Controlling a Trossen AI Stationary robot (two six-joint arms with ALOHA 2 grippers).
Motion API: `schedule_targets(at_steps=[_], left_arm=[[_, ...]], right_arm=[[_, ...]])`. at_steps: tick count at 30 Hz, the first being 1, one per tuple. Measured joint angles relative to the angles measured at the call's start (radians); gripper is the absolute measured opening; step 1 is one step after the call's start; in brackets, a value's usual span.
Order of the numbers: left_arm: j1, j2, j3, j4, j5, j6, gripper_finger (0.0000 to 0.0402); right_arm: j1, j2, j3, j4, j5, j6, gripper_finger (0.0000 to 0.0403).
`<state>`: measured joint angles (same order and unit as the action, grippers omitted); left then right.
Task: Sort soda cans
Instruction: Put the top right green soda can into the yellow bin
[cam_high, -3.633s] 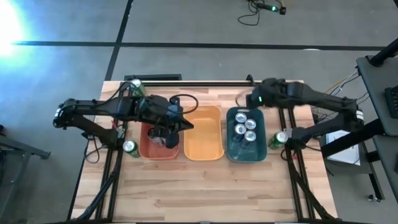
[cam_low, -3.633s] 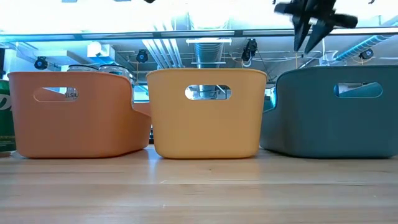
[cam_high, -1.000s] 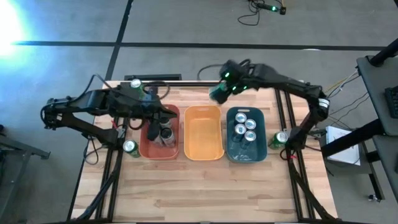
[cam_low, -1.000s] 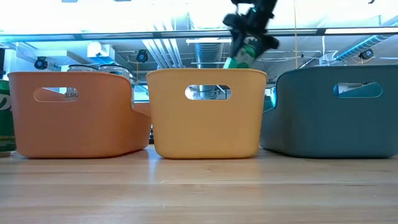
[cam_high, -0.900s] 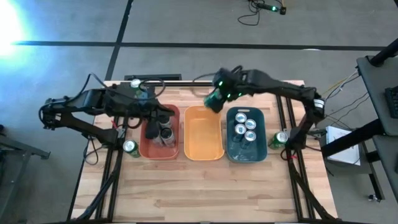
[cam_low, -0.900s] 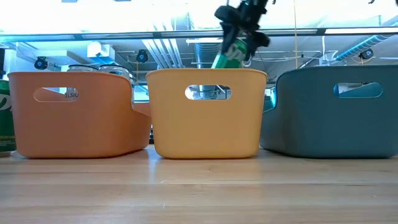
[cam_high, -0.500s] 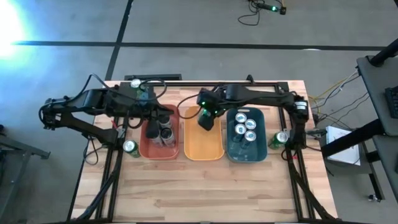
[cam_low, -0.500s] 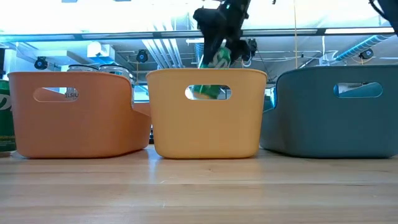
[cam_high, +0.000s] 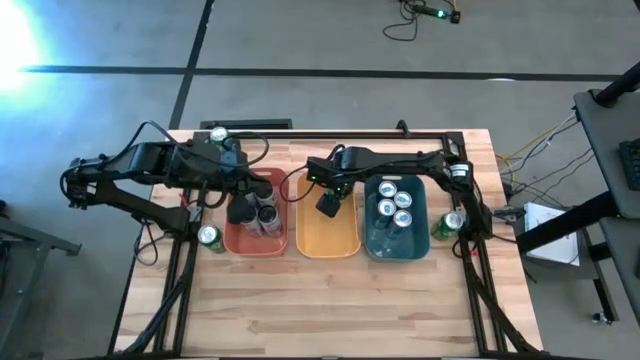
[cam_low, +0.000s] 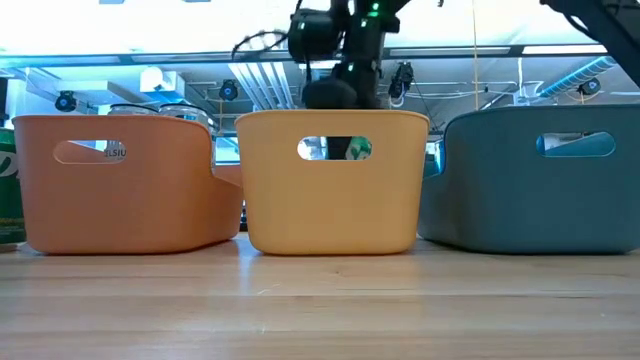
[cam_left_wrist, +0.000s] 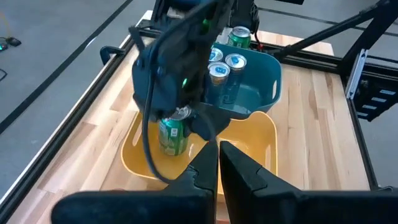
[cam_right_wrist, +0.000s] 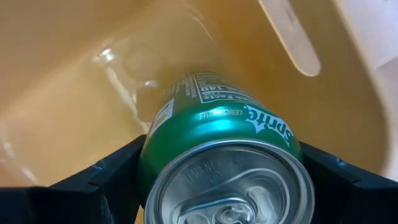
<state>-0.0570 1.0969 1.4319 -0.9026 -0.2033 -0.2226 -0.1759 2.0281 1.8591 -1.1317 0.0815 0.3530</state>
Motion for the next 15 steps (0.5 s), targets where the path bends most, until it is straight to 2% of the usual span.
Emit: schedule_targets(at_steps=[5, 15], left_arm=[[0.0, 0.001, 0.0, 0.0, 0.0, 0.002, 0.0], [0.0, 0.001, 0.0, -0.005, 0.0, 0.021, 0.0]], right_arm=[[-0.01, 0.018, 0.0, -0.001, 0.029, 0.013, 0.0311], [-0.014, 0.021, 0.0, 0.003, 0.025, 0.011, 0.0345]])
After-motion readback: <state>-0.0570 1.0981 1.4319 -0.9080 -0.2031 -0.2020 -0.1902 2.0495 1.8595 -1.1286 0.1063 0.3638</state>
